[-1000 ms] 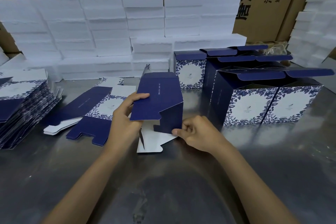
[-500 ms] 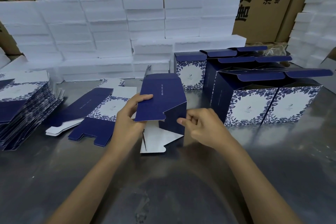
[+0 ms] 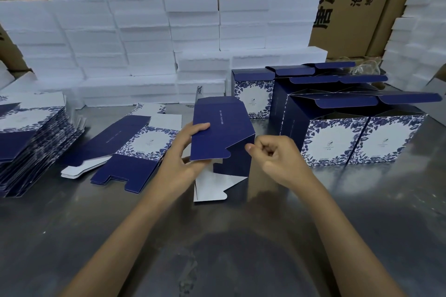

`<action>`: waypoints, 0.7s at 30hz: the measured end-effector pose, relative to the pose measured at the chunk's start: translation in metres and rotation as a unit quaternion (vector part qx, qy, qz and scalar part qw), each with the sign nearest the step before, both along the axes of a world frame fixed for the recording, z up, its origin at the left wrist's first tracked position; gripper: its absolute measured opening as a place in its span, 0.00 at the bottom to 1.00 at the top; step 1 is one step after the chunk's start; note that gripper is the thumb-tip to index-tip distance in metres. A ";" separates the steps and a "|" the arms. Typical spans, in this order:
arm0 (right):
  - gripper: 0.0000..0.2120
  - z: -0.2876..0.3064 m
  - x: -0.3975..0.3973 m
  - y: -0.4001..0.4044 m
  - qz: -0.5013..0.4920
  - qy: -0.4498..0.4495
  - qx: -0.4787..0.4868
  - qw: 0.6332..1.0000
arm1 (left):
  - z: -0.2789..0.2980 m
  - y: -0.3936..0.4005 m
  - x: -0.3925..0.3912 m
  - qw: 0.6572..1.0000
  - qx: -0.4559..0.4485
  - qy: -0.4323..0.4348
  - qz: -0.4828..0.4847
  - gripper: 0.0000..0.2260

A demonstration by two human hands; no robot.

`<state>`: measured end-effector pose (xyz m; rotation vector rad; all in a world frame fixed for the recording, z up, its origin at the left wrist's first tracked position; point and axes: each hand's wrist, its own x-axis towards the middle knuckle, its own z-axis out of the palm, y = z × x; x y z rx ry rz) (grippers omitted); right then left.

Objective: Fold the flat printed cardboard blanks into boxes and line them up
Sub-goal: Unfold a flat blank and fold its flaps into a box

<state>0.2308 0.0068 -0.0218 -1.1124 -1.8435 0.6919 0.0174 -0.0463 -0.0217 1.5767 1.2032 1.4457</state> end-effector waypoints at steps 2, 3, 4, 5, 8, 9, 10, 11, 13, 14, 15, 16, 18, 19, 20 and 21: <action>0.20 0.004 0.000 -0.001 -0.018 0.082 0.002 0.996 | 0.001 0.000 0.000 1.000 -0.007 0.002 0.003 0.25; 0.17 0.007 0.000 -0.002 -0.032 0.120 0.017 0.992 | 0.001 0.000 0.000 1.000 -0.009 0.005 0.005 0.25; 0.13 0.010 -0.002 -0.003 -0.045 0.145 0.038 0.988 | 0.001 0.000 0.000 1.000 -0.011 0.009 0.005 0.26; 0.09 0.012 -0.005 -0.006 -0.055 0.154 0.059 0.985 | 0.001 -0.001 0.000 1.000 -0.013 0.015 -0.001 0.27; 0.07 0.013 -0.018 -0.015 -0.040 0.110 0.060 0.991 | -0.001 -0.003 -0.001 0.998 -0.031 0.014 -0.046 0.30; 0.10 0.012 -0.020 -0.017 -0.018 0.084 0.041 0.995 | -0.002 -0.003 -0.002 0.997 -0.039 0.014 -0.063 0.32; 0.14 0.011 -0.022 -0.018 0.000 0.057 0.026 0.998 | -0.003 -0.001 -0.004 0.996 -0.048 0.022 -0.077 0.36; 0.16 0.010 -0.022 -0.019 0.012 0.037 0.020 0.999 | -0.002 0.000 -0.007 0.994 -0.058 0.037 -0.088 0.40; 0.18 0.010 -0.020 -0.019 0.019 0.032 0.013 0.999 | 0.000 0.002 -0.011 0.989 -0.078 0.058 -0.112 0.46; 0.18 0.011 -0.019 -0.019 0.021 0.041 0.006 0.999 | 0.000 0.002 -0.012 0.987 -0.083 0.058 -0.122 0.48; 0.17 0.011 -0.019 -0.019 0.023 0.047 0.001 0.999 | 0.000 0.002 -0.012 0.987 -0.084 0.057 -0.125 0.48; 0.17 0.011 -0.018 -0.018 0.026 0.050 -0.001 0.998 | 0.000 0.002 -0.012 0.987 -0.081 0.059 -0.122 0.48; 0.16 0.010 -0.018 -0.016 0.033 0.051 0.003 0.998 | 0.000 0.002 -0.012 0.988 -0.076 0.066 -0.118 0.47; 0.16 0.010 -0.017 -0.015 0.034 0.054 0.005 0.998 | 0.002 0.001 -0.013 0.987 -0.077 0.071 -0.122 0.46; 0.16 0.009 -0.016 -0.014 0.031 0.058 0.007 0.998 | 0.004 0.001 -0.014 0.985 -0.082 0.079 -0.128 0.44; 0.15 0.009 -0.014 -0.012 0.028 0.065 0.008 0.997 | 0.006 0.000 -0.016 0.983 -0.086 0.090 -0.133 0.43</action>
